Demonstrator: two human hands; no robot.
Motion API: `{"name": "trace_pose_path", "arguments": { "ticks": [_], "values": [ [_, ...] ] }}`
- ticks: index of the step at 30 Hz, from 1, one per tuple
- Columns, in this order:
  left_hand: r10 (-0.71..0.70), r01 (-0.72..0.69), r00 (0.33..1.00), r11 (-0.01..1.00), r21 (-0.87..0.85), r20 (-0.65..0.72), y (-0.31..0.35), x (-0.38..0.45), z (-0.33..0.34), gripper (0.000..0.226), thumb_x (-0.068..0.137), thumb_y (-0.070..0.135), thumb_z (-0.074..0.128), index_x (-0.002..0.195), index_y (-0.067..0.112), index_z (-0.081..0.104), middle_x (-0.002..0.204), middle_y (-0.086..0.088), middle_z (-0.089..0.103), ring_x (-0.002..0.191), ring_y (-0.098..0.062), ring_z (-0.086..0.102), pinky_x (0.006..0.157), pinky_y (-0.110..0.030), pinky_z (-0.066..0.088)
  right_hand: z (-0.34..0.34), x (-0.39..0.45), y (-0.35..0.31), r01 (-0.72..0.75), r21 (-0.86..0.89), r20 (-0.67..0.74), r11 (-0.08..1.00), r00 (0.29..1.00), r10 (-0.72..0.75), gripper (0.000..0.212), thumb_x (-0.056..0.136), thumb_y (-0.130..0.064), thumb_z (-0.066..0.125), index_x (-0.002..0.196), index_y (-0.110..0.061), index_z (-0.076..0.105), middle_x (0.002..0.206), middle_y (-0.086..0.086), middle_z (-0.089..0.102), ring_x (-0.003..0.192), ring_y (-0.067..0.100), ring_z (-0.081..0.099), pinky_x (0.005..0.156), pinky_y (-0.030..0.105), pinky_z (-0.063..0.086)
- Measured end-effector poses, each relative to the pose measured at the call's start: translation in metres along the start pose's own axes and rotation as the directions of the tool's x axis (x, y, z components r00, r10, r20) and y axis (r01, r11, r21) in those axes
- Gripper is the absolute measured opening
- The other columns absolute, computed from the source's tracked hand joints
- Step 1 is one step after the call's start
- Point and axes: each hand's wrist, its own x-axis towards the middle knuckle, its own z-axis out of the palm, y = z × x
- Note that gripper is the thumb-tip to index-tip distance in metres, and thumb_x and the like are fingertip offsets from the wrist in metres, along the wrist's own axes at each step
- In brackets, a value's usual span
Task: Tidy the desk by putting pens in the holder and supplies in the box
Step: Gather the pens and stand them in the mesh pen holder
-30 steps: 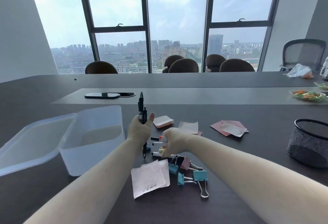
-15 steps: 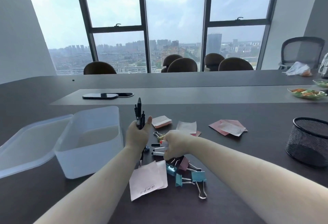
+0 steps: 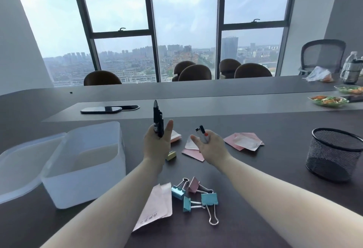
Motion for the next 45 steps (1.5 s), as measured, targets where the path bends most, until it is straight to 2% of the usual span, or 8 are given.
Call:
{"name": "trace_pose_path", "arguments": {
  "ticks": [4, 6, 10, 17, 21, 25, 35, 45],
  "values": [
    [-0.038, 0.044, 0.998, 0.993, -0.112, 0.059, -0.002, -0.008, 0.026, 0.040, 0.088, 0.035, 0.065, 0.066, 0.016, 0.037, 0.059, -0.002, 0.038, 0.048, -0.005, 0.043, 0.055, -0.013, 0.038, -0.009, -0.006, 0.019, -0.023, 0.219, -0.080, 0.975, 0.996, 0.041, 0.032, 0.085, -0.038, 0.066, 0.065, -0.021, 0.048, 0.056, 0.002, 0.057, 0.053, 0.014, 0.054, 0.067, 0.034, 0.046],
    [-0.043, 0.051, 0.994, 0.996, -0.077, 0.104, -0.007, -0.012, 0.037, 0.040, 0.084, 0.044, 0.065, 0.069, 0.015, 0.042, 0.066, -0.007, 0.042, 0.061, -0.015, 0.044, 0.064, -0.026, 0.038, -0.013, -0.007, 0.030, -0.027, 0.247, -0.101, 0.969, 0.993, 0.053, 0.029, 0.083, -0.037, 0.068, 0.070, -0.018, 0.051, 0.055, -0.001, 0.058, 0.053, 0.013, 0.056, 0.068, 0.035, 0.050],
    [-0.035, 0.033, 0.991, 0.999, 0.017, 0.126, -0.009, -0.022, 0.054, 0.042, 0.086, 0.035, 0.066, 0.061, 0.017, 0.038, 0.060, 0.003, 0.040, 0.058, -0.016, 0.038, 0.057, -0.024, 0.031, -0.021, -0.009, 0.043, -0.010, 0.261, -0.103, 0.965, 0.994, 0.038, 0.035, 0.081, -0.028, 0.072, 0.079, 0.002, 0.054, 0.064, 0.008, 0.057, 0.045, 0.000, 0.054, 0.055, 0.014, 0.047],
    [-0.050, 0.043, 0.993, 0.997, 0.065, 0.104, -0.016, -0.023, 0.063, 0.033, 0.086, 0.022, 0.067, 0.065, 0.017, 0.043, 0.060, 0.005, 0.038, 0.058, -0.015, 0.037, 0.057, -0.023, 0.030, -0.020, -0.005, 0.047, -0.005, 0.291, -0.053, 0.957, 0.998, 0.022, 0.027, 0.081, -0.021, 0.072, 0.071, -0.015, 0.048, 0.060, -0.001, 0.052, 0.059, 0.017, 0.055, 0.070, 0.041, 0.052],
    [-0.074, 0.067, 0.993, 0.995, 0.074, 0.090, -0.020, -0.021, 0.064, 0.037, 0.088, 0.029, 0.065, 0.061, 0.020, 0.041, 0.059, 0.002, 0.042, 0.061, -0.020, 0.043, 0.064, -0.028, 0.034, -0.021, -0.006, 0.045, 0.003, 0.296, -0.088, 0.955, 0.996, 0.024, 0.035, 0.085, -0.032, 0.068, 0.072, -0.012, 0.043, 0.060, 0.007, 0.048, 0.051, 0.013, 0.044, 0.053, 0.017, 0.040],
    [-0.116, 0.114, 0.988, 0.993, 0.027, 0.106, -0.007, -0.018, 0.070, 0.043, 0.085, 0.042, 0.065, 0.059, 0.019, 0.040, 0.058, -0.001, 0.042, 0.061, -0.022, 0.044, 0.061, -0.029, 0.035, -0.036, -0.001, 0.035, -0.021, 0.292, -0.091, 0.956, 0.995, 0.049, 0.038, 0.085, -0.038, 0.066, 0.066, -0.013, 0.044, 0.046, 0.002, 0.050, 0.037, 0.009, 0.044, 0.050, 0.022, 0.039],
    [-0.053, 0.070, 0.950, 0.997, -0.042, 0.309, 0.064, -0.028, 0.149, 0.048, 0.086, 0.046, 0.061, 0.059, 0.019, 0.033, 0.055, -0.001, 0.033, 0.055, -0.019, 0.032, 0.053, -0.028, 0.028, -0.139, 0.010, 0.002, 0.035, 0.201, -0.218, 0.979, 0.976, 0.010, 0.039, 0.085, -0.043, 0.064, 0.071, -0.012, 0.045, 0.061, 0.013, 0.050, 0.033, 0.007, 0.045, 0.043, 0.021, 0.035],
    [-0.111, 0.228, 0.861, 0.957, -0.182, 0.496, 0.136, -0.083, 0.273, 0.048, 0.090, 0.046, 0.056, 0.057, 0.016, 0.037, 0.052, -0.001, 0.036, 0.048, -0.018, 0.036, 0.054, -0.028, 0.034, -0.269, 0.003, 0.028, -0.076, 0.228, -0.366, 0.971, 0.917, 0.158, 0.031, 0.088, -0.033, 0.062, 0.070, -0.012, 0.047, 0.056, 0.007, 0.052, 0.039, 0.014, 0.051, 0.038, 0.019, 0.041]
  ]
}}
